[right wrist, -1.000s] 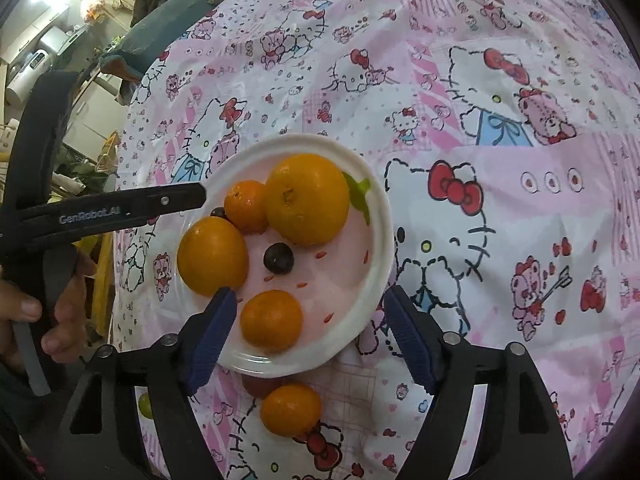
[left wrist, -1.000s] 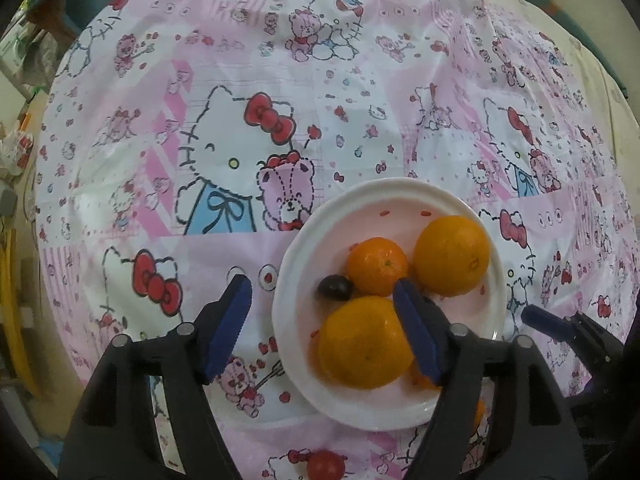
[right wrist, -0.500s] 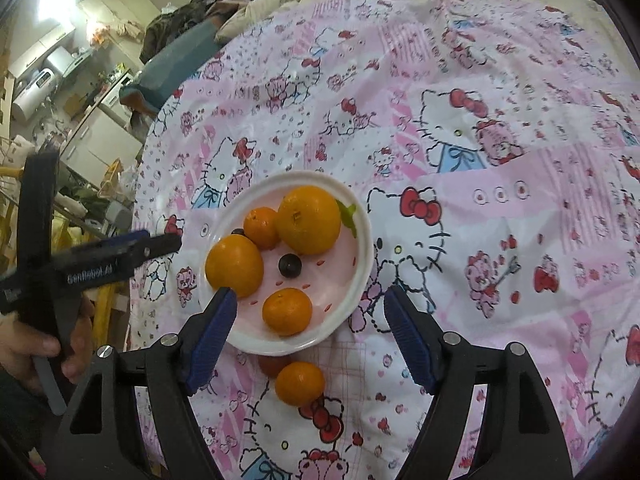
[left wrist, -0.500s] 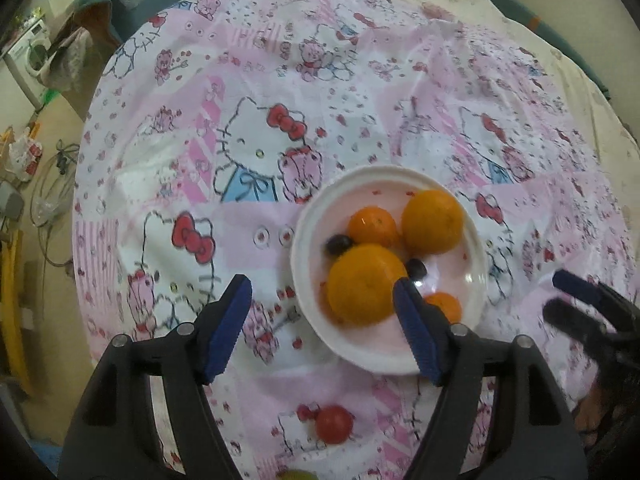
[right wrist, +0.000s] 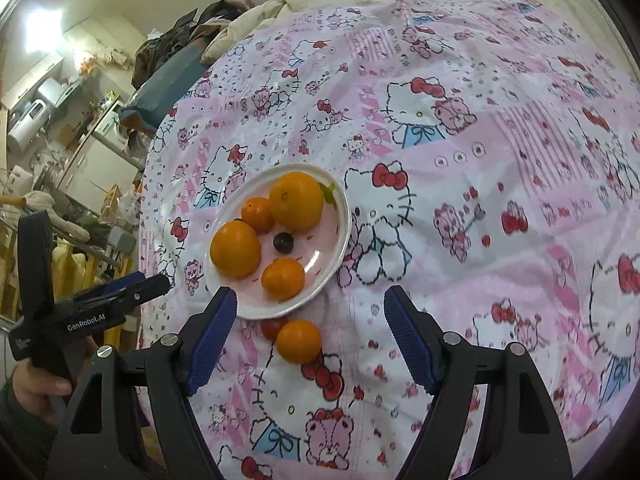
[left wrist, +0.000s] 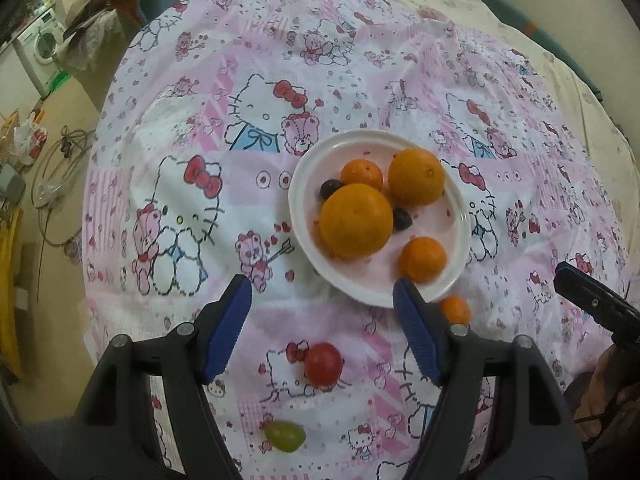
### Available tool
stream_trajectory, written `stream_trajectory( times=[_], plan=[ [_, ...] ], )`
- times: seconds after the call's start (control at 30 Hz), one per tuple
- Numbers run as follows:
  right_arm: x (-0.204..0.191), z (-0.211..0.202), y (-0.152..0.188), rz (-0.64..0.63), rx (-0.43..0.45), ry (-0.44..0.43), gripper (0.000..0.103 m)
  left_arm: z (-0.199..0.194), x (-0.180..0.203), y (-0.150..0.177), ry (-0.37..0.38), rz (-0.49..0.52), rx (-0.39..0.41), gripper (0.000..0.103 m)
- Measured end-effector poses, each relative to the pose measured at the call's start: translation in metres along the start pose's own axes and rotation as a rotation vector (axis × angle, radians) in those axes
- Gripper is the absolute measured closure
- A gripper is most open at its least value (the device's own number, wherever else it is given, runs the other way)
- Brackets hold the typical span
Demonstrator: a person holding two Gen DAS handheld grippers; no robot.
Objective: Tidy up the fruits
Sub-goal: 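Withdraw both grippers from the plate toward the remaining fruit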
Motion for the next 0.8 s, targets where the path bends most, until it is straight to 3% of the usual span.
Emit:
stream_trajectory(
  times=[0.27, 0.53, 0.8],
  plan=[
    [0.001, -0.002, 0.019, 0.037, -0.026, 0.001, 0.024, 0.001, -0.009, 0.023, 0.028, -0.056, -0.041, 0.033],
    [0.007, 0.005, 0.024, 0.081, -0.043, 0.016, 0.024, 0.005, -0.022, 0.025, -0.003, -0.103, -0.039, 0.033],
    [0.027, 0.015, 0.025, 0.170, -0.082, 0.044, 0.024, 0.034, -0.023, 0.038, -0.008, -0.140, -0.152, 0.033]
  ],
)
Point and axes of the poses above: each gripper's, at about its wrist camera, not at the fingertips, and z roughly the way its jaws point, x to its right, y to its underside, the point moved 5 cm from there along z, roughly the way its jaws point, and after that the axes turned 1 degree about -y, right-handed, at the moved point
